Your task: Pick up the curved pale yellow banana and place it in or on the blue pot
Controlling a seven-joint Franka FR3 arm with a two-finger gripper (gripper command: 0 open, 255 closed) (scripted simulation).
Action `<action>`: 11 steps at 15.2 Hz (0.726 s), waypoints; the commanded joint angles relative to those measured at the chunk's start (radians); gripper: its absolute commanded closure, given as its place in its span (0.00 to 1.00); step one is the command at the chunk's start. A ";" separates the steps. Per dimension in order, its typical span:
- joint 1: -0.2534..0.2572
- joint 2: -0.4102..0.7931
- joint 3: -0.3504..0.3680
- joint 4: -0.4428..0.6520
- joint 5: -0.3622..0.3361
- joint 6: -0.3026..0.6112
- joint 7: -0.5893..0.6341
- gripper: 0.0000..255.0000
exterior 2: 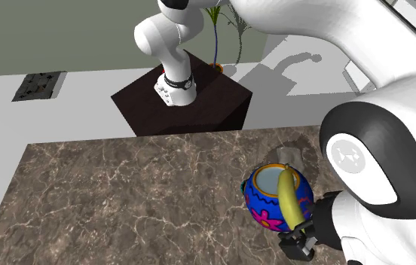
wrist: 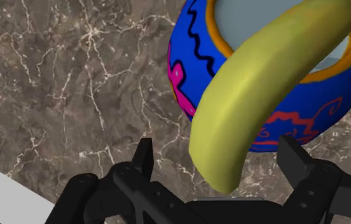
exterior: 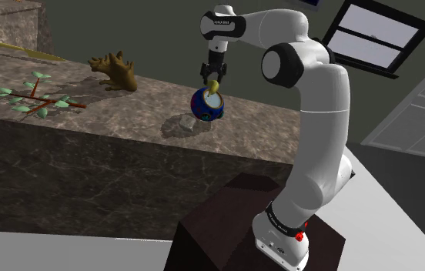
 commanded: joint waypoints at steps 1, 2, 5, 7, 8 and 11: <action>0.000 0.000 0.000 0.000 0.000 0.000 0.000 0.00; -0.003 0.006 0.000 0.044 0.001 -0.037 0.000 0.00; -0.015 0.039 0.001 0.191 0.006 -0.151 0.001 0.00; -0.015 0.039 0.001 0.190 0.006 -0.151 0.001 0.00; -0.015 0.039 0.001 0.191 0.006 -0.151 0.001 0.00; -0.015 0.039 0.001 0.191 0.006 -0.151 0.001 0.00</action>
